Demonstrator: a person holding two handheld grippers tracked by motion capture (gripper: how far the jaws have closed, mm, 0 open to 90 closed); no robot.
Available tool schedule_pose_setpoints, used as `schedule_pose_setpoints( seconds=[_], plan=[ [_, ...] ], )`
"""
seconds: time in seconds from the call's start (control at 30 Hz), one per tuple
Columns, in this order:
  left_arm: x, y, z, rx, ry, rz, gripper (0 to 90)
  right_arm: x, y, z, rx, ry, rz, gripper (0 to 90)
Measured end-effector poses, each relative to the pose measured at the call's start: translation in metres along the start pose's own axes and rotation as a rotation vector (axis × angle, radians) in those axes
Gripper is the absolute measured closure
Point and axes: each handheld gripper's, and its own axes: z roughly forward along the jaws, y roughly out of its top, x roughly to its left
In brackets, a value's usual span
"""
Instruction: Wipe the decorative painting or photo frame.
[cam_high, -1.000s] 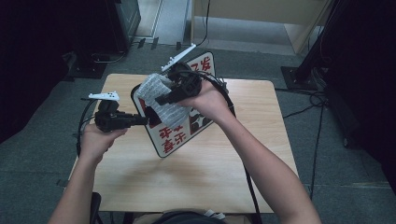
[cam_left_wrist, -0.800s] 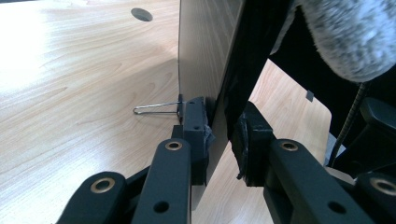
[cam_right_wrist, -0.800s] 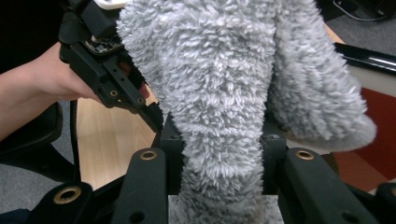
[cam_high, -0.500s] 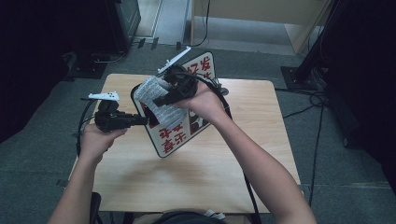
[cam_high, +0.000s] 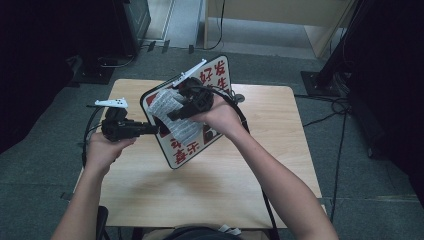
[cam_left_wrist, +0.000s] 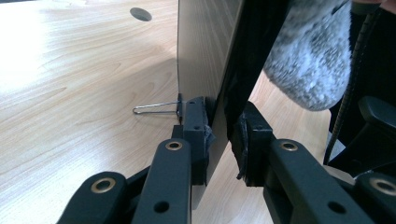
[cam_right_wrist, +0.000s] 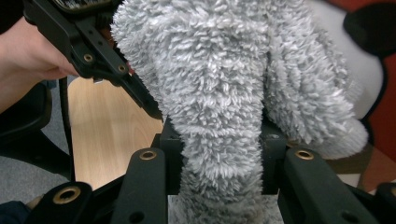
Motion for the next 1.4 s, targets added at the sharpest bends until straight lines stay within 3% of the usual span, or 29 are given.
schedule_pose_setpoints(
  seconds=[1.4],
  plan=[
    [0.000,0.000,0.000,0.003,0.001,0.002,76.9,-0.011,-0.065,0.041,0.028,0.044,0.028,64.7]
  ],
)
